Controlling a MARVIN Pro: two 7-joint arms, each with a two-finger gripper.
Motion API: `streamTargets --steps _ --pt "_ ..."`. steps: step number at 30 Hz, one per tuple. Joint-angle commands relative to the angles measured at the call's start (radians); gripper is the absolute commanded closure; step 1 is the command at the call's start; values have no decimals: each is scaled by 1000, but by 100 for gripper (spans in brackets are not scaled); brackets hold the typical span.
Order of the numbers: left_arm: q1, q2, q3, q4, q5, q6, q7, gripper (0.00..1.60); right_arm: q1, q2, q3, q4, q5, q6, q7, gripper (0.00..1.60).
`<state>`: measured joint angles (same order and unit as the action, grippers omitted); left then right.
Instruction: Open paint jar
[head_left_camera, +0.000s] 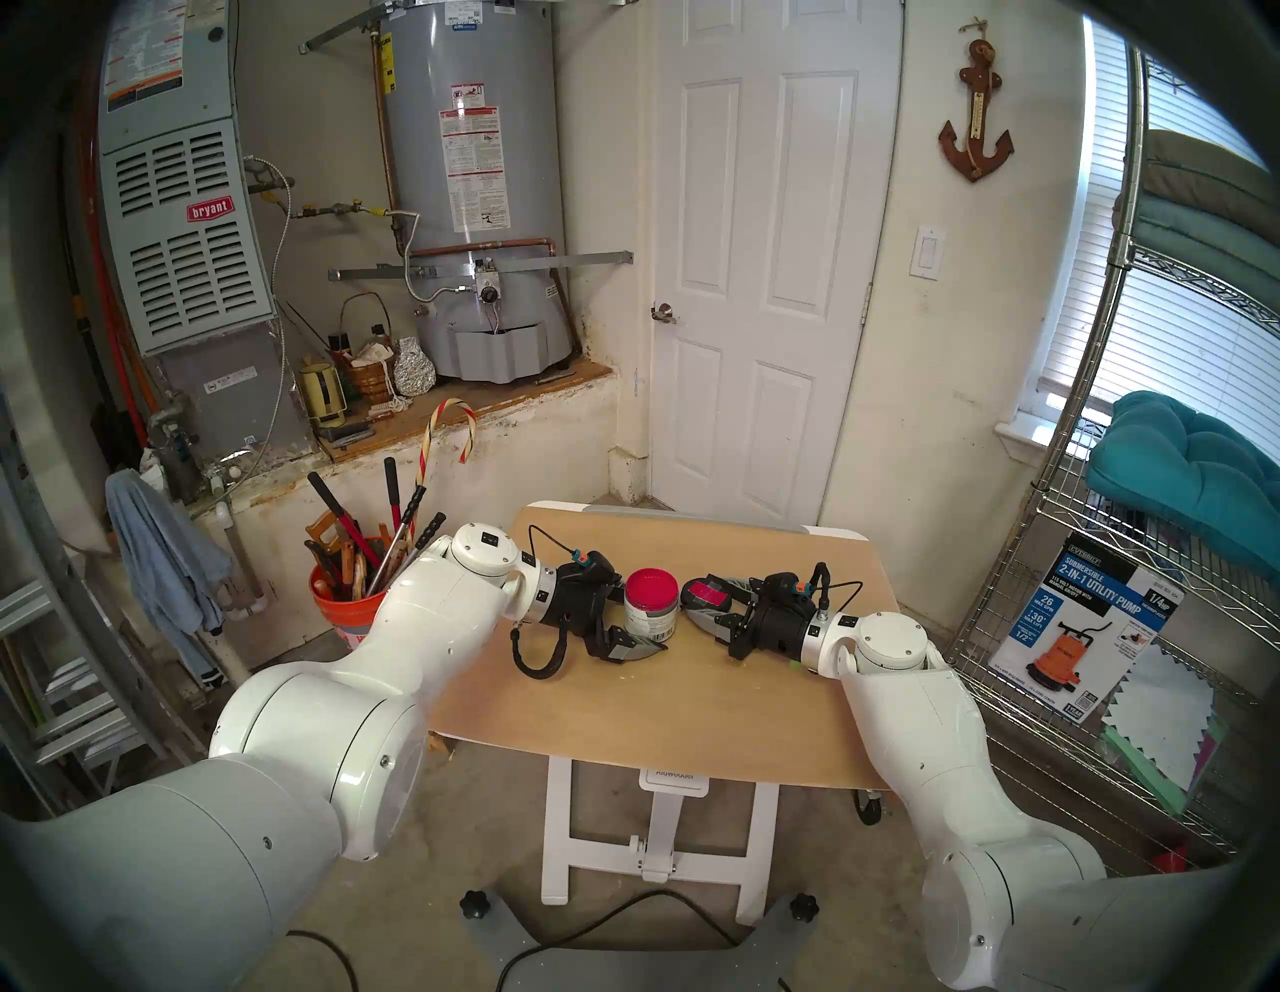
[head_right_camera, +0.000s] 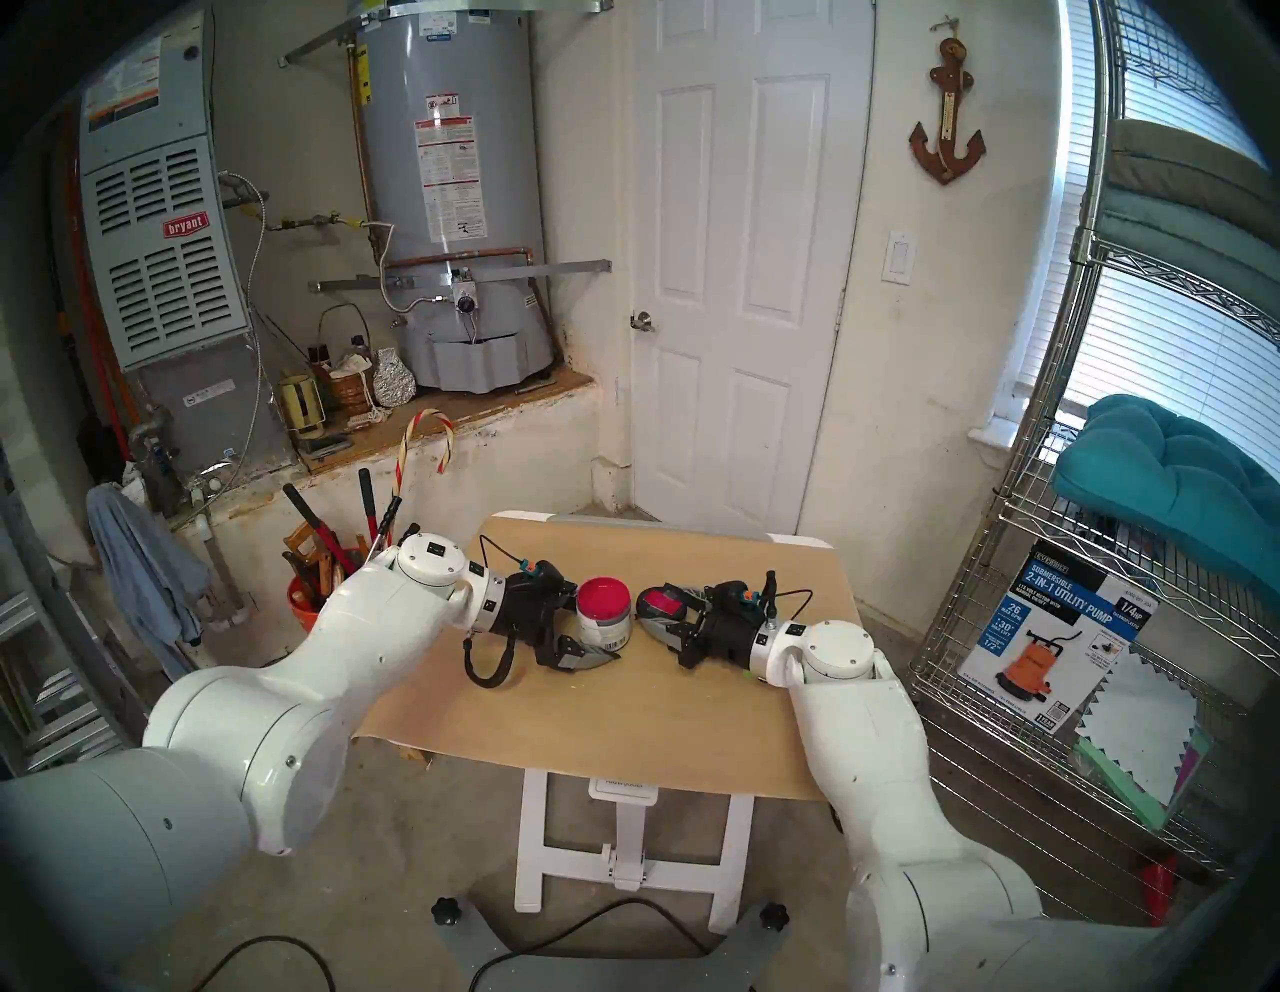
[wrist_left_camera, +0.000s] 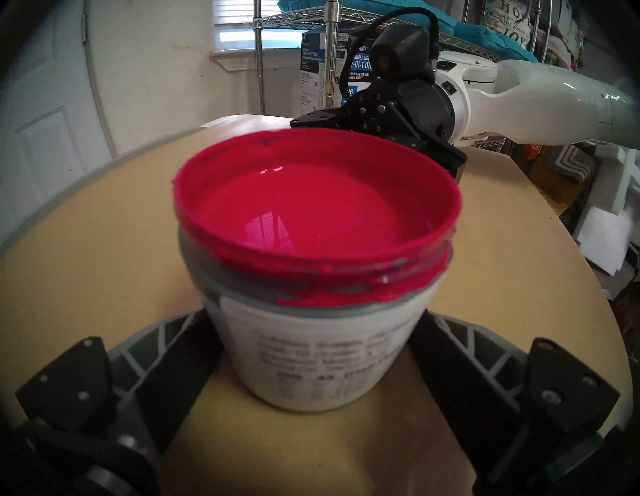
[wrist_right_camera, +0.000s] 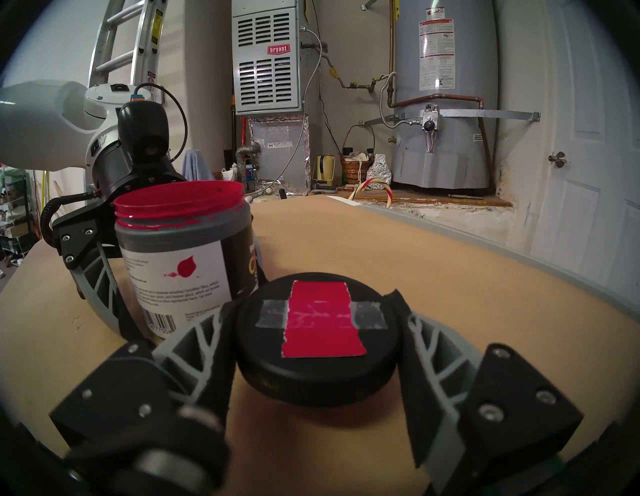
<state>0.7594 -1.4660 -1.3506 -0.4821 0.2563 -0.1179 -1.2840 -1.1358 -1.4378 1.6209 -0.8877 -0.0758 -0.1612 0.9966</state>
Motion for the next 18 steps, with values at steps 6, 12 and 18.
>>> streamTargets --steps 6,12,18 --pt "3 8 -13 -17 -2 12 -2 0 27 -5 -15 -18 -54 8 -74 90" --pt "13 12 -19 -38 -4 22 -12 0 39 -5 -17 3 -83 7 -108 93" --pt "35 17 -28 -84 -6 46 -24 0 47 -3 -14 12 -93 14 -107 85"
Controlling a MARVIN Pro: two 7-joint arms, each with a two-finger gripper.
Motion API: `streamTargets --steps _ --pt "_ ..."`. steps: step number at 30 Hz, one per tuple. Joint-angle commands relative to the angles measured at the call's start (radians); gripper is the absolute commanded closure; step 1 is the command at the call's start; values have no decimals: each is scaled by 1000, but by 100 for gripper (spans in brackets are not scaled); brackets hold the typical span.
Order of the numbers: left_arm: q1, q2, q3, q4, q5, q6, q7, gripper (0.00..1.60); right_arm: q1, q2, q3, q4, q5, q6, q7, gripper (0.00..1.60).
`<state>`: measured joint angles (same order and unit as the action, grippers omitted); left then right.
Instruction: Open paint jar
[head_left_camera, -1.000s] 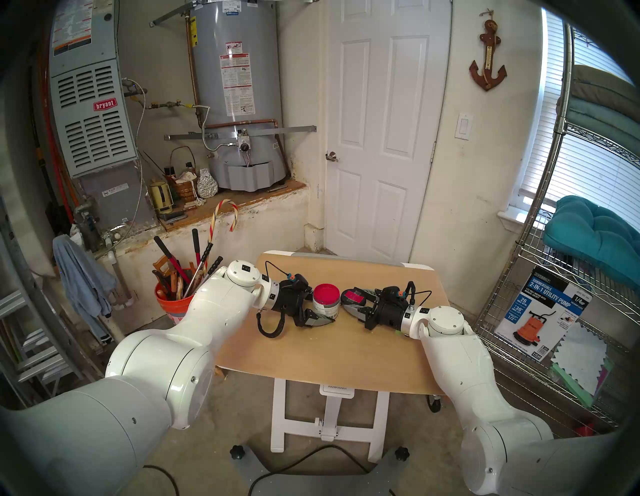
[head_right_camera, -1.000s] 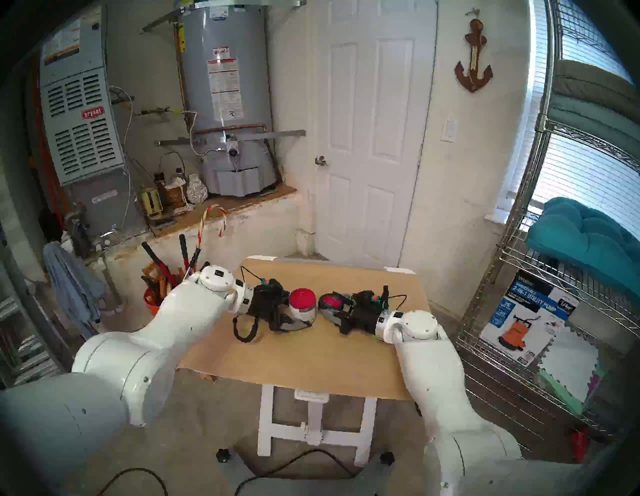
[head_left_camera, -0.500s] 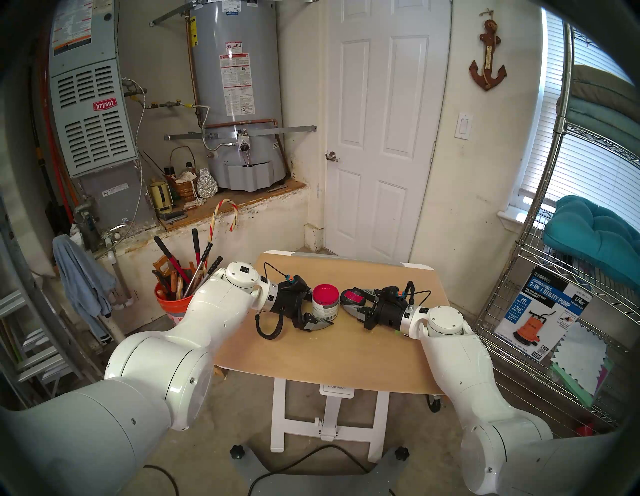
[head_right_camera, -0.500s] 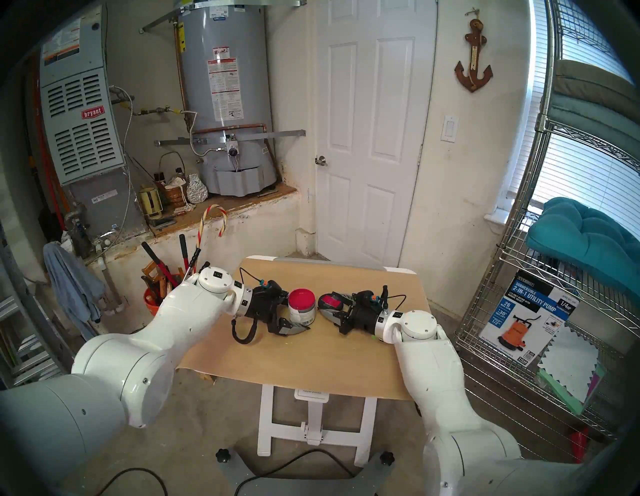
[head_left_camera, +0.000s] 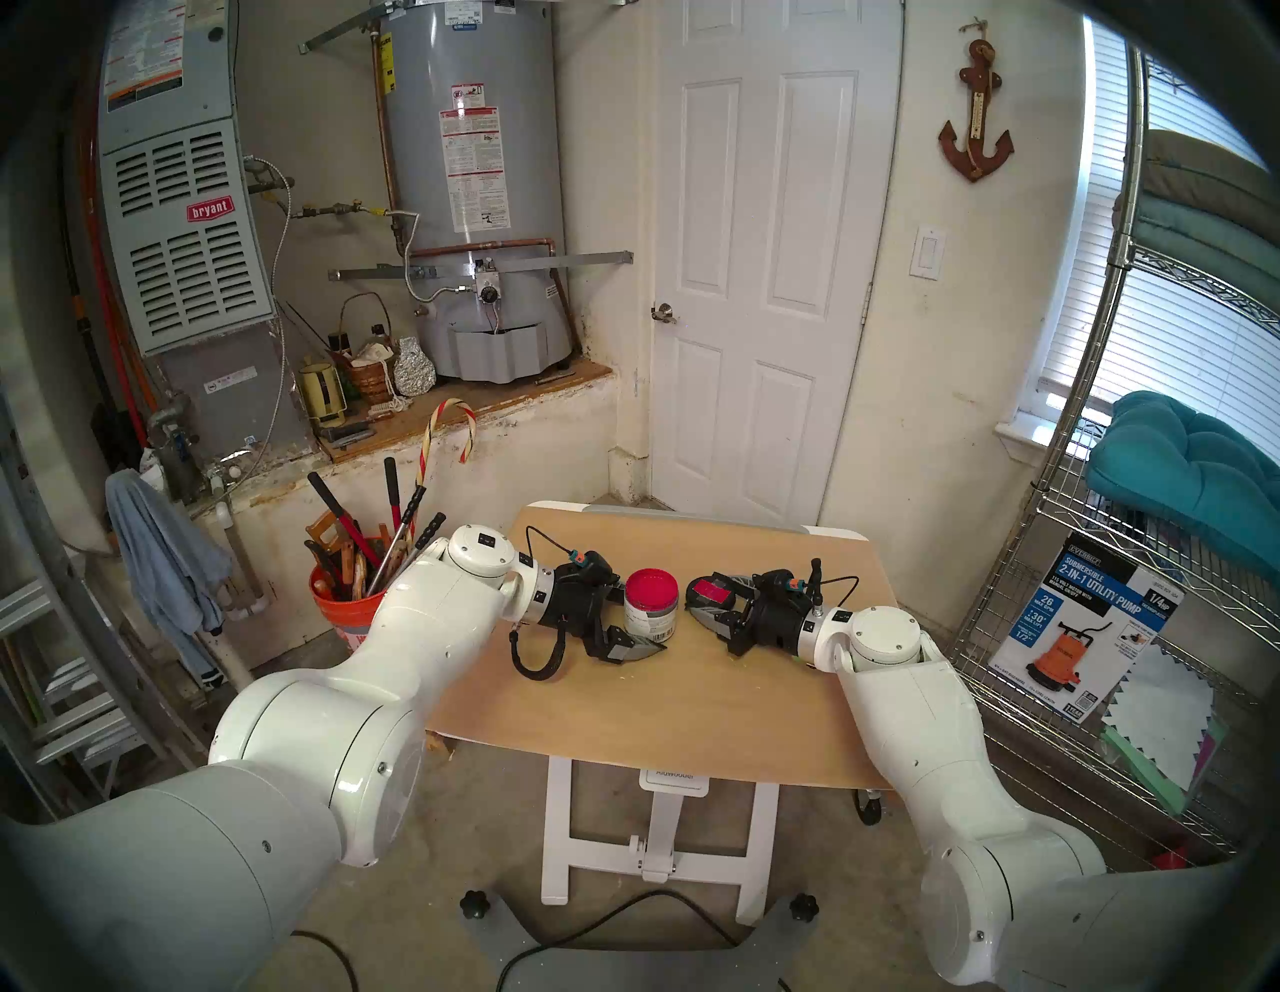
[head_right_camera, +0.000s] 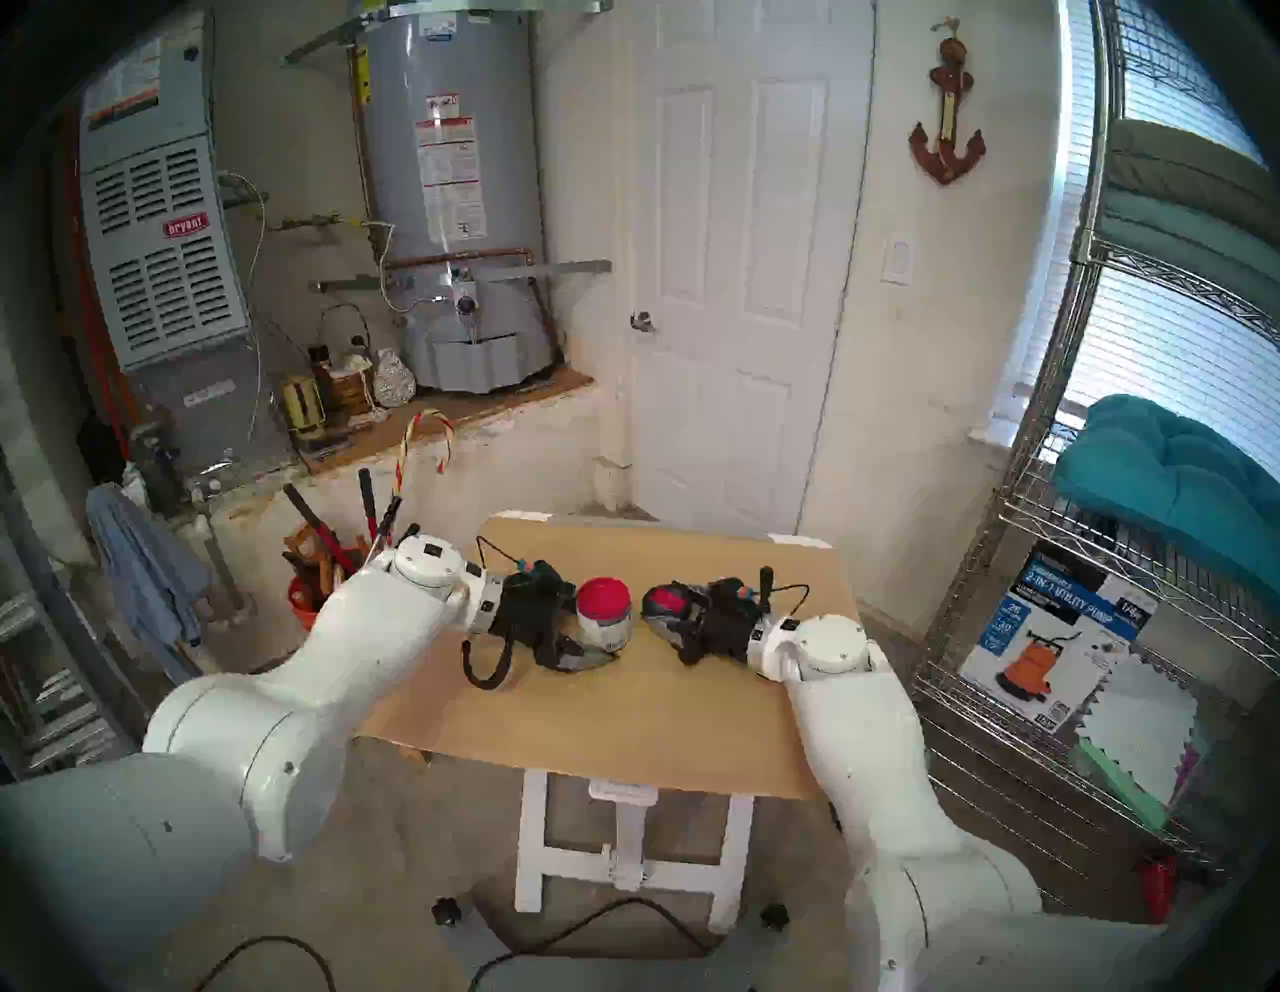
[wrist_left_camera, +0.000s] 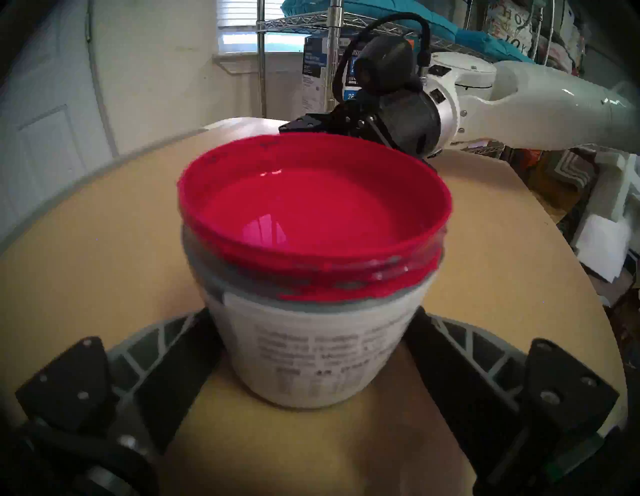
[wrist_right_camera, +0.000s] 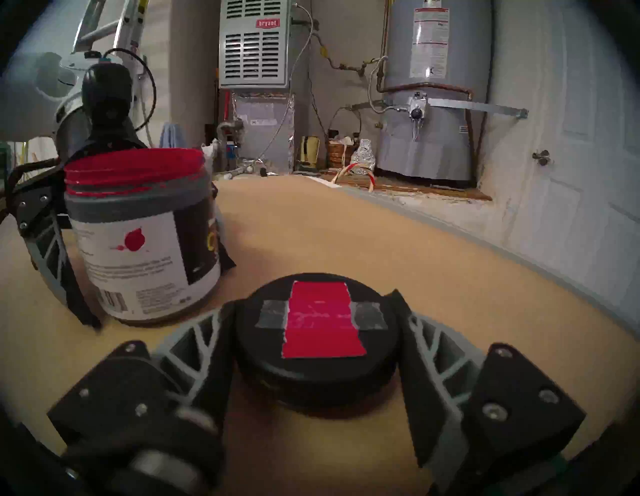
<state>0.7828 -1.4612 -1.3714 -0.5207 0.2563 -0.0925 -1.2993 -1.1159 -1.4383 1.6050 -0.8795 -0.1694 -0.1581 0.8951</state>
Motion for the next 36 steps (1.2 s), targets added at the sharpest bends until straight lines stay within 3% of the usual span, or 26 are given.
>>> streamTargets --steps 1,3,5,6,8,9,36 --pt "14 13 -9 -52 -6 25 -11 0 31 -3 5 8 6 20 2 83" --pt "20 15 -12 -67 -7 33 -16 0 32 -1 3 7 -1 27 2 69" --pt "27 18 -13 -86 -8 44 -21 0 37 -1 7 12 2 43 7 24" --pt "31 20 -15 -96 -8 49 -24 0 39 -1 7 16 0 45 6 13" --pt "33 21 -16 -101 -9 52 -25 0 45 -1 11 25 9 60 17 13" --pt "41 23 -17 -116 -7 60 -24 0 49 0 13 35 7 58 13 0" --pt "108 48 -37 -249 -7 124 -40 0 61 2 52 53 23 63 63 0"
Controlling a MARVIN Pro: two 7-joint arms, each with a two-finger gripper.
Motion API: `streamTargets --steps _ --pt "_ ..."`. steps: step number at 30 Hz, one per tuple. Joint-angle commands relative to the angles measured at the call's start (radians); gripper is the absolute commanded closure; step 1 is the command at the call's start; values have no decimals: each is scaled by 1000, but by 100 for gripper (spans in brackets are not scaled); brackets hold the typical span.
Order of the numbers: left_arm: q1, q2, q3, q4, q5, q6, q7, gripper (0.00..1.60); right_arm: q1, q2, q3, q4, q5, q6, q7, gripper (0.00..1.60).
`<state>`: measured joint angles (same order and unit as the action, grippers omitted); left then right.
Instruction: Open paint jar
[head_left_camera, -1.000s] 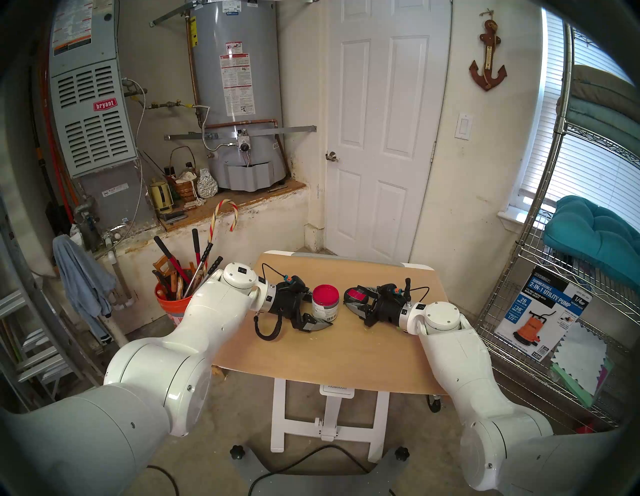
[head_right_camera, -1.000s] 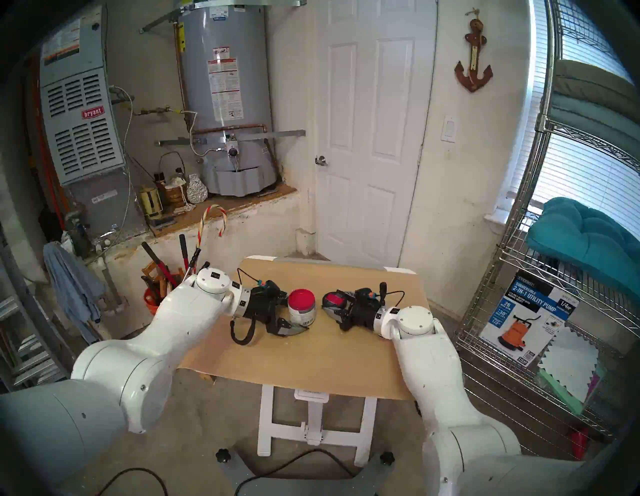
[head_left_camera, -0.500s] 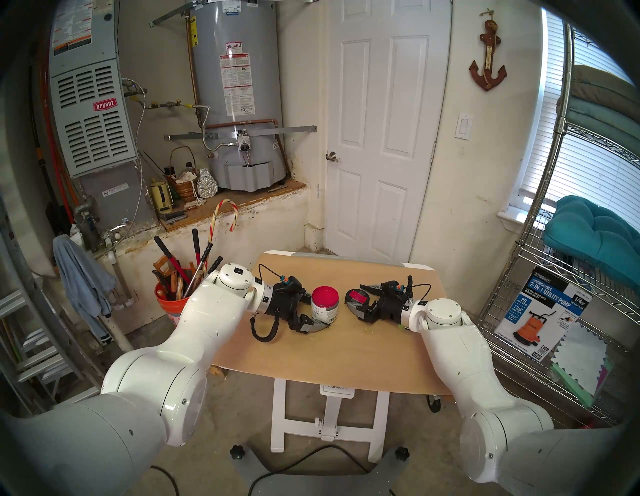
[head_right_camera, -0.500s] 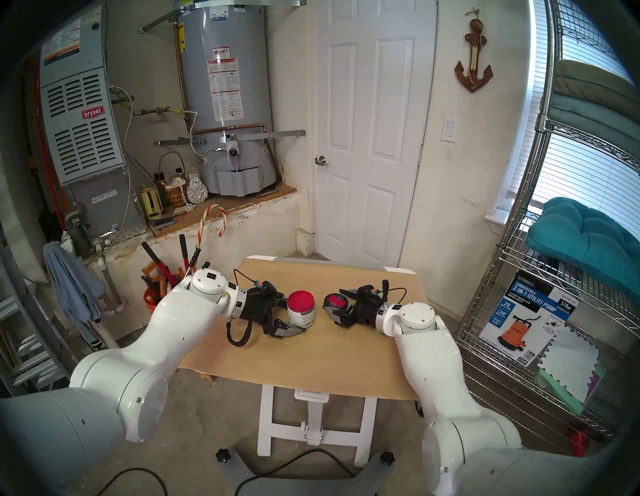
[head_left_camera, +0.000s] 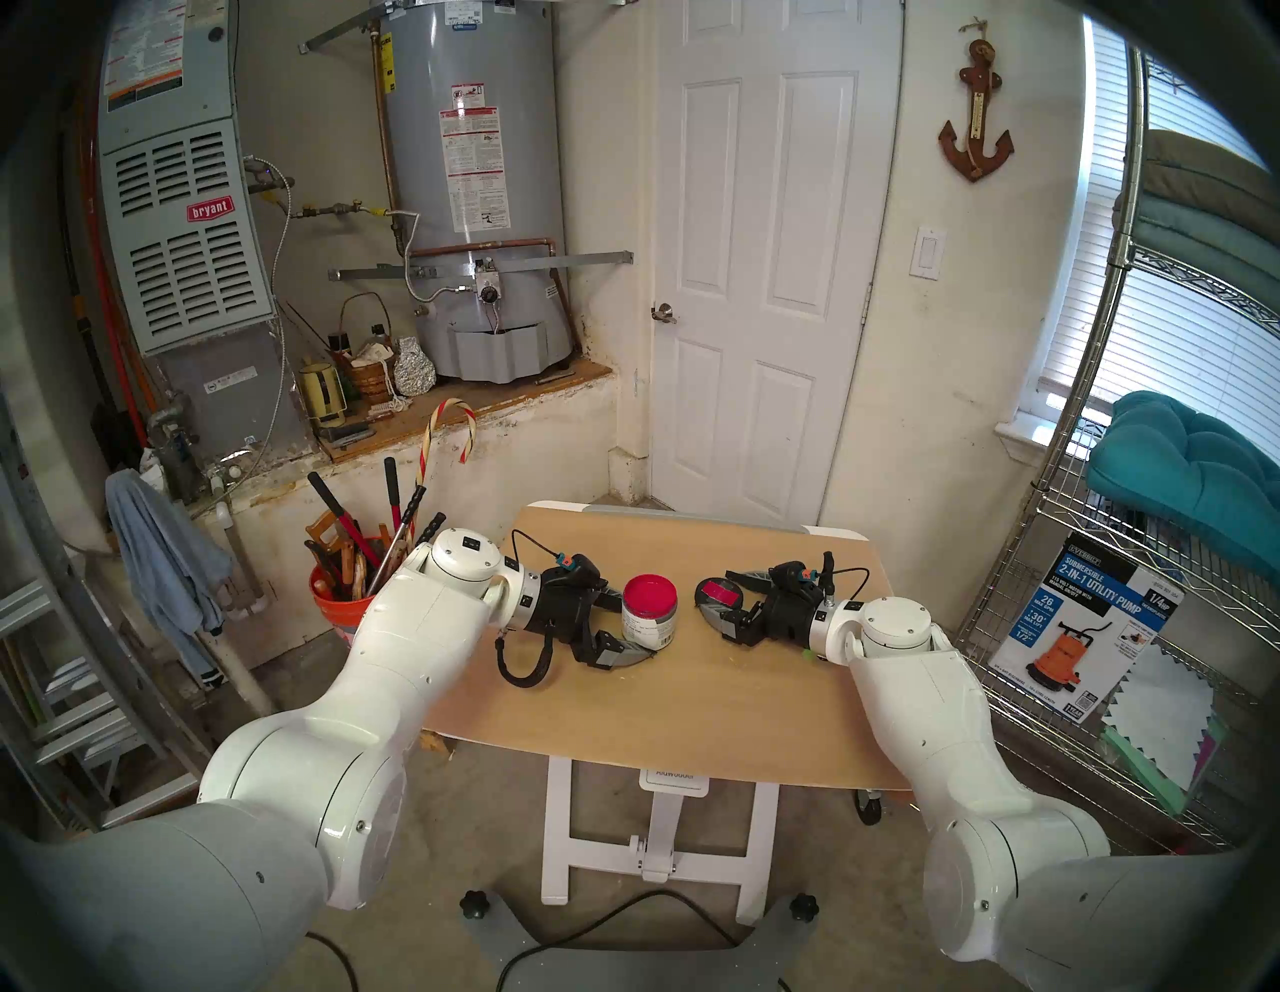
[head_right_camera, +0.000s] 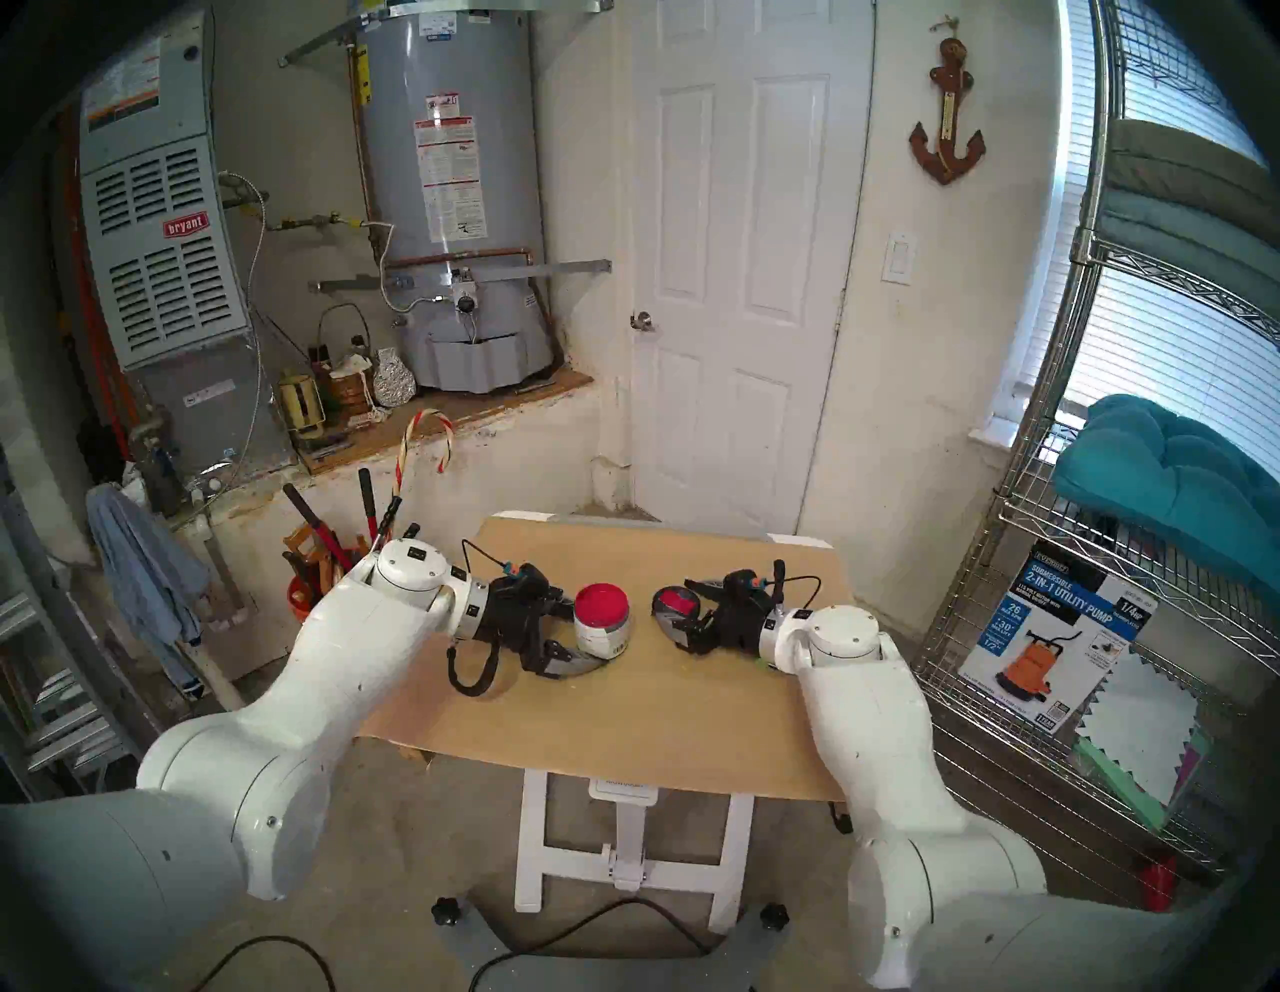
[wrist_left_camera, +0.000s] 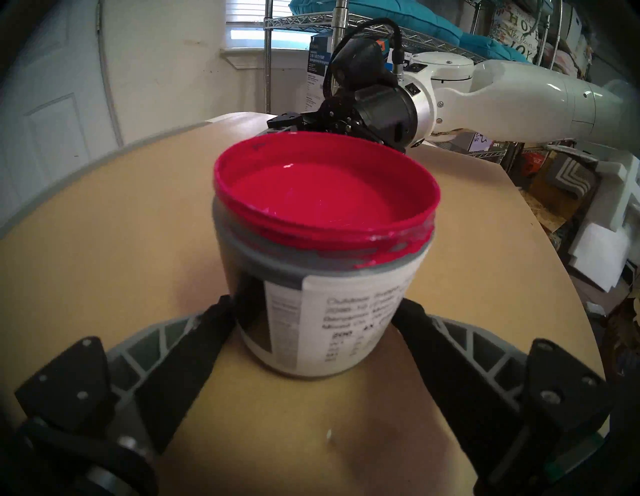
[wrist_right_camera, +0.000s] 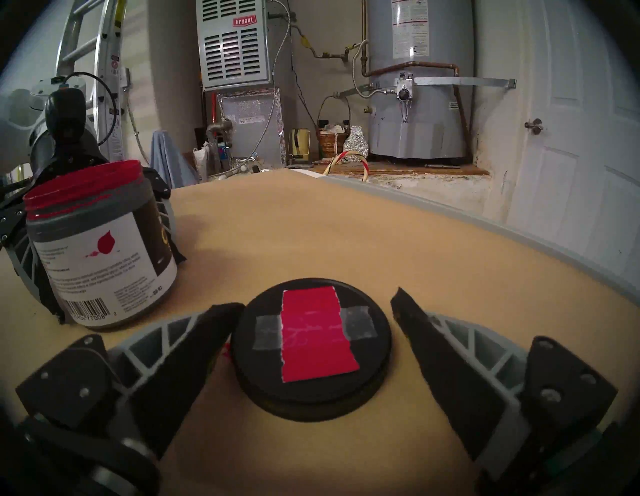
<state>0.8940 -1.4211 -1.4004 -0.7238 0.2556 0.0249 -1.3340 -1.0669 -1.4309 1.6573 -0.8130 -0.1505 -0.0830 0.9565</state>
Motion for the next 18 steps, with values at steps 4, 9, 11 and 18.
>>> streamTargets --steps 4,9,11,18 --pt "4 14 -11 -61 -5 12 -7 0 13 -7 2 -13 3 -16 4 0" --pt "20 27 -21 -92 -10 22 -16 0 9 -9 5 -22 2 -14 7 0" --pt "28 33 -24 -110 -11 27 -26 0 9 -9 5 -22 1 -14 7 0" --pt "62 48 -31 -169 -10 55 -45 0 8 -14 7 -30 0 -12 9 0"
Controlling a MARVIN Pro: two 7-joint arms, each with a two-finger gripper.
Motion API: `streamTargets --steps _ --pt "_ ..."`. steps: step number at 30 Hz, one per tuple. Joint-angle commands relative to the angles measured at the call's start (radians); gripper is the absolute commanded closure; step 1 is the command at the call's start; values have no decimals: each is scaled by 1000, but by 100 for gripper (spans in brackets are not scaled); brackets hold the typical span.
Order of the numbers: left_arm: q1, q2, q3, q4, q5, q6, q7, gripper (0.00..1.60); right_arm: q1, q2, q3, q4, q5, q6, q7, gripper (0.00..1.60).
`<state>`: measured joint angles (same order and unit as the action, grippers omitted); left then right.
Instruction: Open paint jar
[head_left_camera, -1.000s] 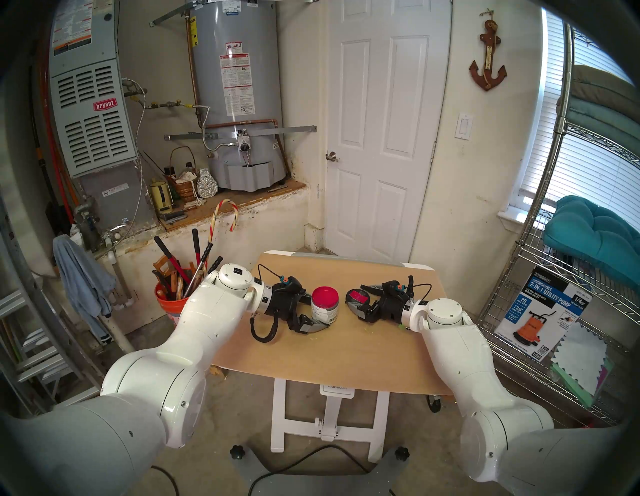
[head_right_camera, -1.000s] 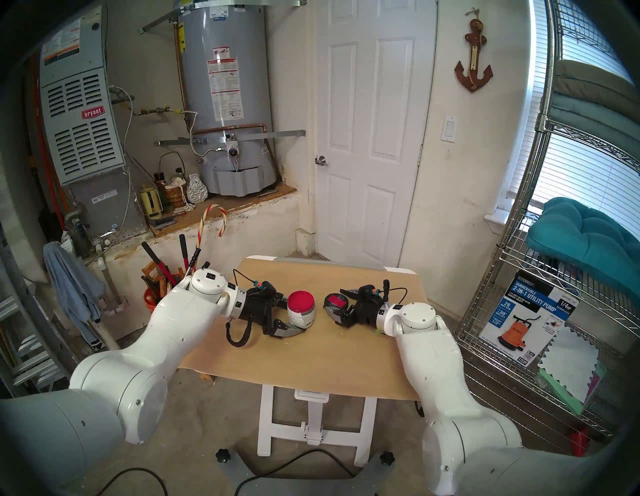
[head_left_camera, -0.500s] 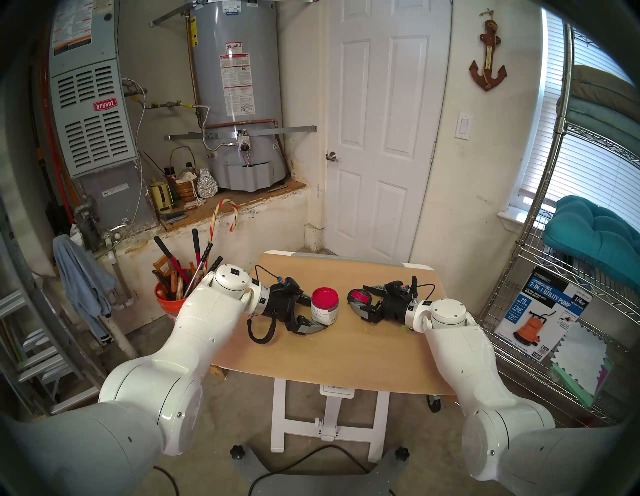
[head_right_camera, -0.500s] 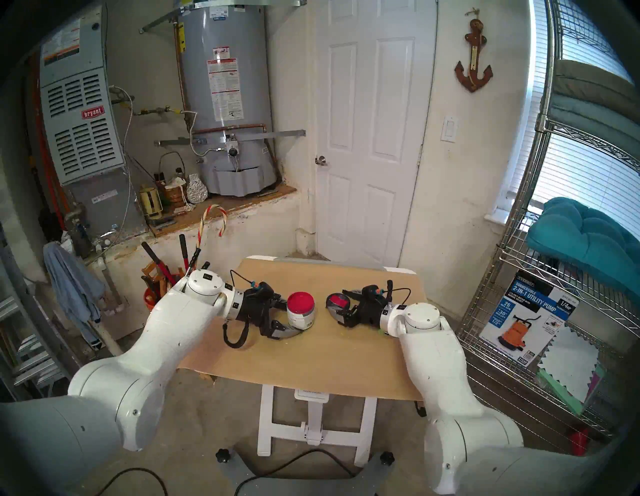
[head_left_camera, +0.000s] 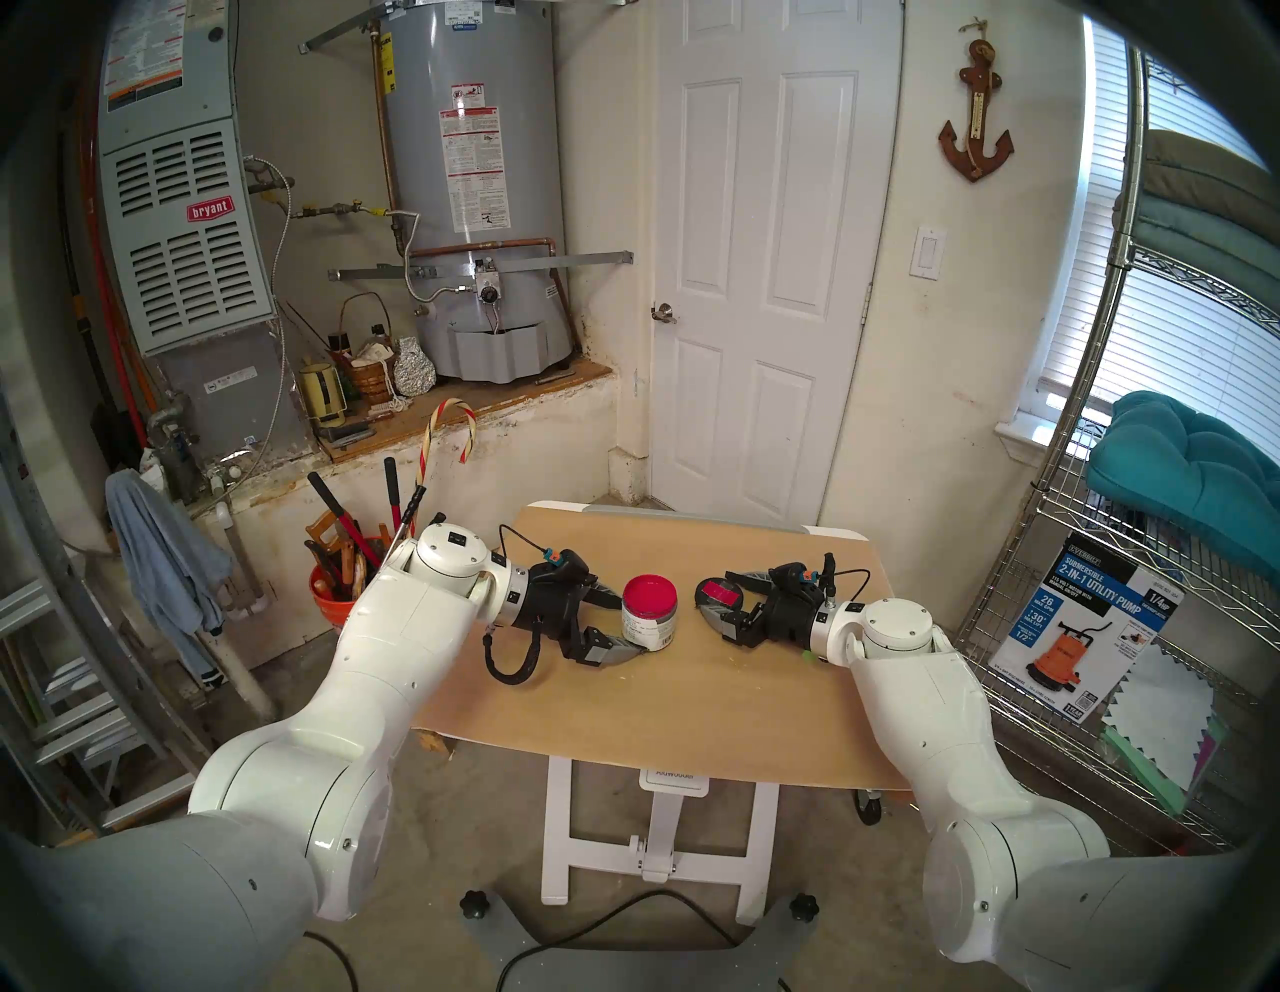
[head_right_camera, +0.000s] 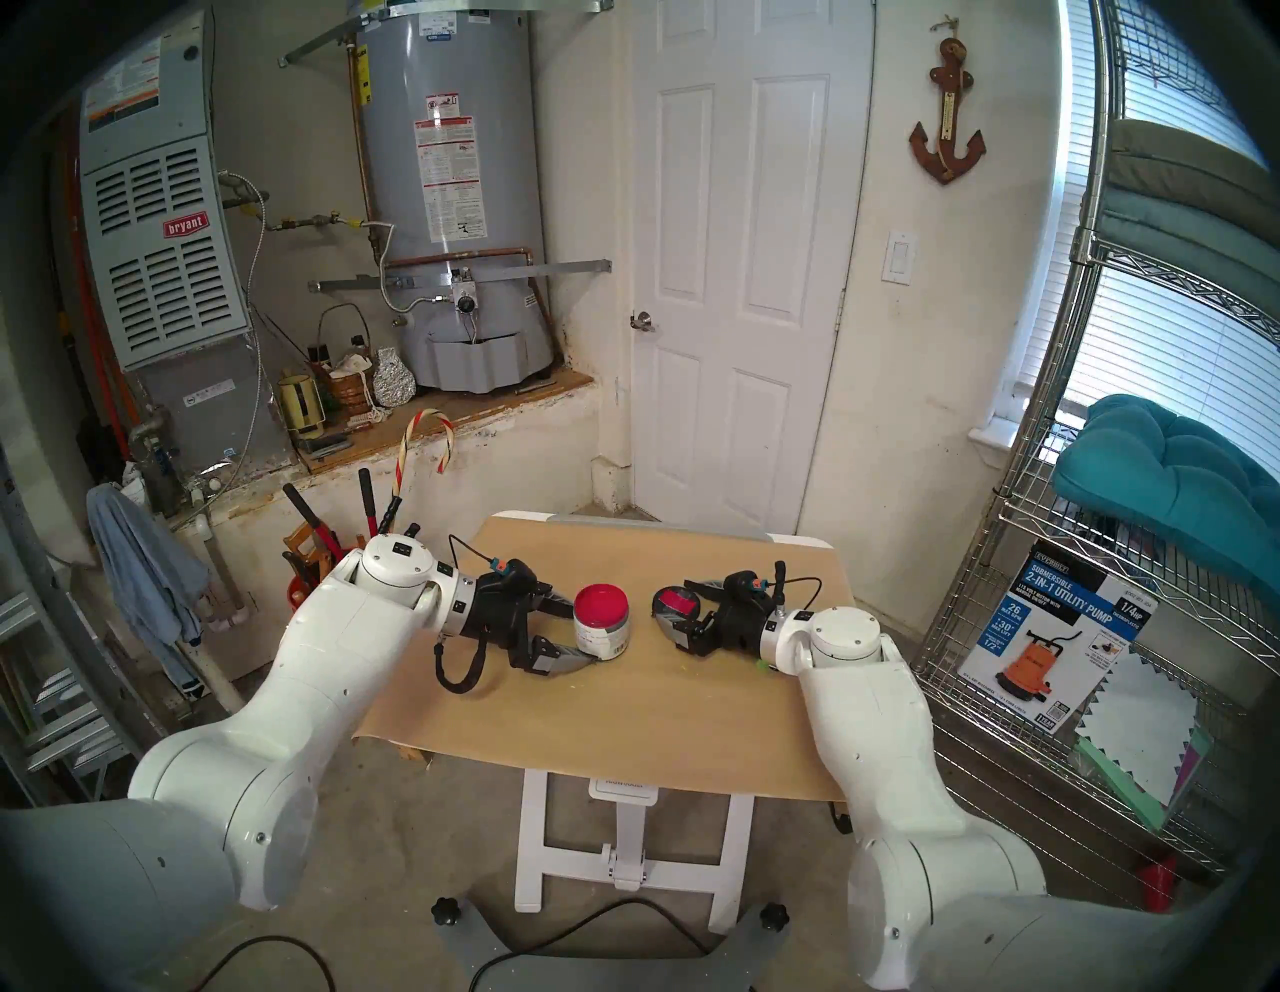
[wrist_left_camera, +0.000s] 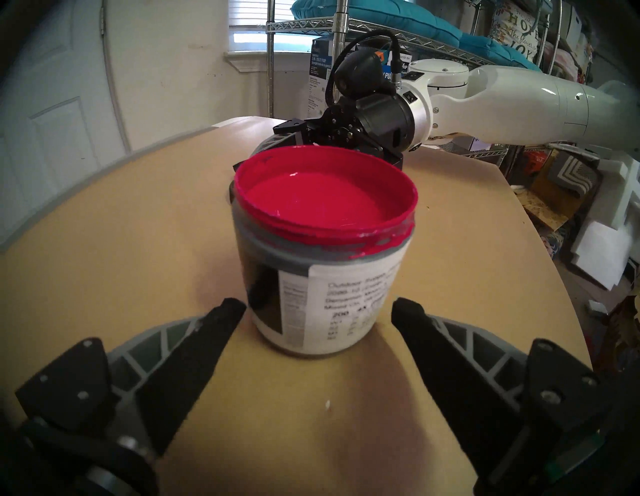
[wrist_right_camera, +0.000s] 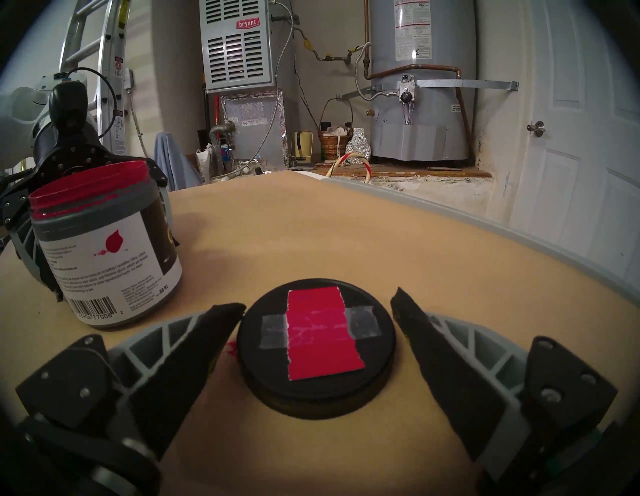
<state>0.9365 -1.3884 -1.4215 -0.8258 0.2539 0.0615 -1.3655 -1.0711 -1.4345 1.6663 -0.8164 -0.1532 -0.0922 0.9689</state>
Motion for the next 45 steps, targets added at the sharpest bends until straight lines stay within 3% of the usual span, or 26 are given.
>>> streamTargets --steps 1,20,37,41,45 --pt "23 17 -11 -75 -8 22 -15 0 12 -11 -1 -27 2 -3 -4 0" --pt "108 62 -68 -229 -17 78 -23 0 0 -20 5 -59 2 7 -1 0" --pt "224 101 -162 -411 -26 123 7 0 -9 -51 46 -96 19 8 -64 0" --pt "239 108 -181 -434 -17 134 38 0 -11 -59 56 -110 20 11 -87 0" --pt "240 94 -230 -449 -5 131 145 0 -11 -71 74 -132 21 10 -128 0"
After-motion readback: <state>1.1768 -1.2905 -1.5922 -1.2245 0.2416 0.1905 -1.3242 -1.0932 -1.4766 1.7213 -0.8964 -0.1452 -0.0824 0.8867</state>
